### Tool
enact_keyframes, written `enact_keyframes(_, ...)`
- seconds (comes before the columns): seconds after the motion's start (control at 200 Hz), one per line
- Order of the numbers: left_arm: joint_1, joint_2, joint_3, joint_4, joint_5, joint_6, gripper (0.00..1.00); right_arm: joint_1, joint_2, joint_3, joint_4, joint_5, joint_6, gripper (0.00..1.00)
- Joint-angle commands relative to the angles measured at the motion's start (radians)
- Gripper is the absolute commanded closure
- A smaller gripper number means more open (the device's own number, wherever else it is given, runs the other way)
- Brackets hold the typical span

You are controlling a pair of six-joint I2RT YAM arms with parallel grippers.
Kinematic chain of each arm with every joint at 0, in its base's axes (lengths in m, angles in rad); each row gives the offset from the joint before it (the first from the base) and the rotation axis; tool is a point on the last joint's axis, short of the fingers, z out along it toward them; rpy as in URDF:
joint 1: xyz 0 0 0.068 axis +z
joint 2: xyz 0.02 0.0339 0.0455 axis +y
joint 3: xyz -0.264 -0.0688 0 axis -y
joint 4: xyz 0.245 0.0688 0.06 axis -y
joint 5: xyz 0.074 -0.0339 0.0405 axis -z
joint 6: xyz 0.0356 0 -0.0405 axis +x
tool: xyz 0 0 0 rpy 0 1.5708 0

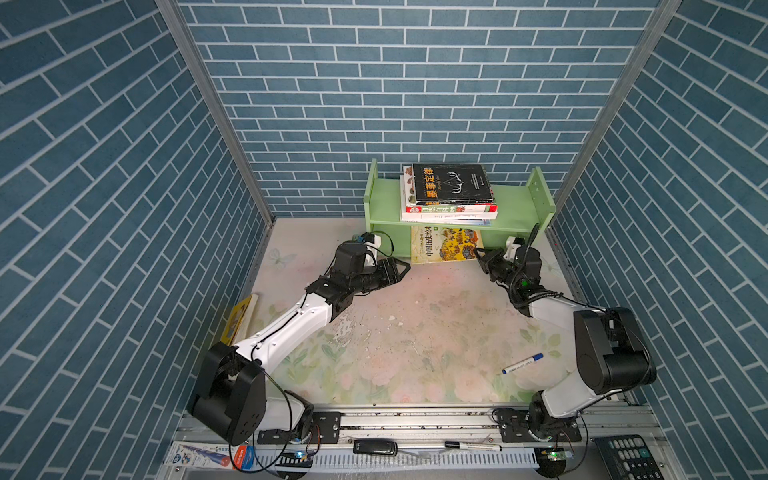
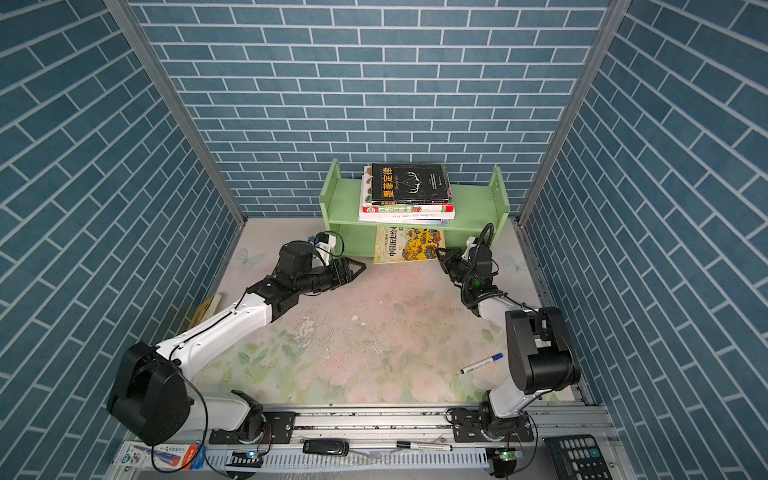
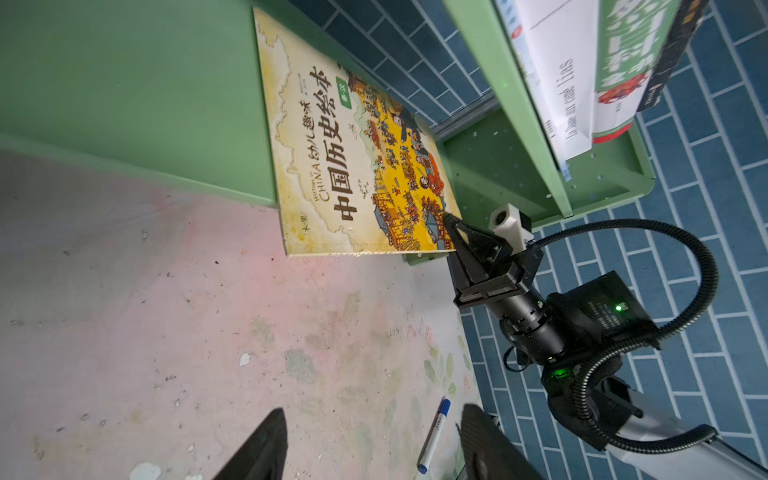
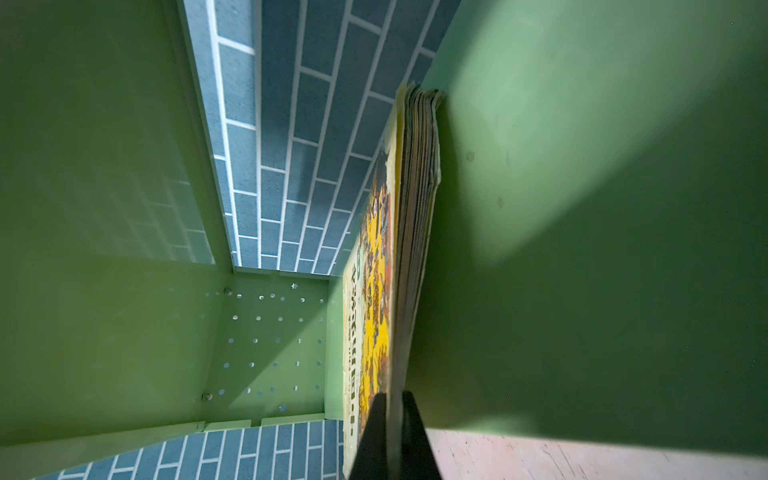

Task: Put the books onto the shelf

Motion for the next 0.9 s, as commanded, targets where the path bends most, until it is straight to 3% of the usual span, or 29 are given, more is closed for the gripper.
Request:
enact_keyframes(0.0, 0.005, -0.025, -0.020, -0.037, -0.027, 0.033, 0.32, 0.005, 0.013, 0.041, -0.035, -0.008, -0.080, 1.00)
enact_keyframes(0.635, 0.006, -0.028, -0.025, -0.049, -0.045, 0.032, 0.31, 0.069, 0.083, -0.002, 0.191, 0.181, -0.040, 1.00)
enact_keyframes(0.89, 0.007, -0.030, -0.032, -0.046, -0.045, 0.029, 0.31, 0.084, 0.134, 0.025, 0.227, 0.176, -0.015, 1.00)
